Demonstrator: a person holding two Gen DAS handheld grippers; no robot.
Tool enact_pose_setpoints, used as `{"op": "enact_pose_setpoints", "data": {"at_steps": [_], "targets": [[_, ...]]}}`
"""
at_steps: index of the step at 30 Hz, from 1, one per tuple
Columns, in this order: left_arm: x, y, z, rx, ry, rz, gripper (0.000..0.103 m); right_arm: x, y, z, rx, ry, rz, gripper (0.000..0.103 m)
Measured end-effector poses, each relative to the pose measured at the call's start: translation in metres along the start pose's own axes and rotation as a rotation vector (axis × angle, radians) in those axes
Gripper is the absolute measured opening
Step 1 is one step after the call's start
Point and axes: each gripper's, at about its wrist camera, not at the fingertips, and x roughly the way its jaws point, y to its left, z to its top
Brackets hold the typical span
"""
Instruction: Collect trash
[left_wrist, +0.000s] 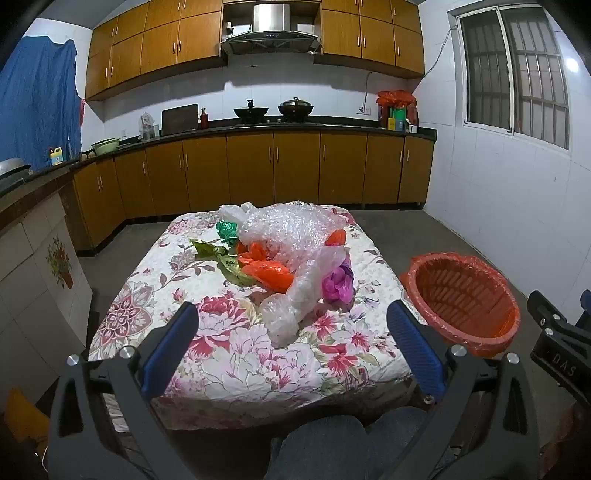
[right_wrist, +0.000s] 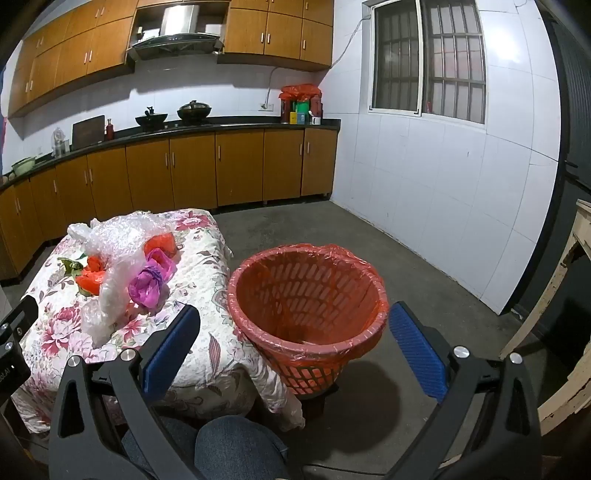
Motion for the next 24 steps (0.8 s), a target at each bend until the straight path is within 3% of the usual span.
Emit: {"op": "enact_pose_setpoints", "data": {"at_steps": [24], "targets": [[-0.0003, 0.0001, 0.0001, 0.000, -0.003, 0.001, 0.099, -0.0005, -0.0012, 0.0017, -0.004, -0.005, -0.002, 0.101]]}}
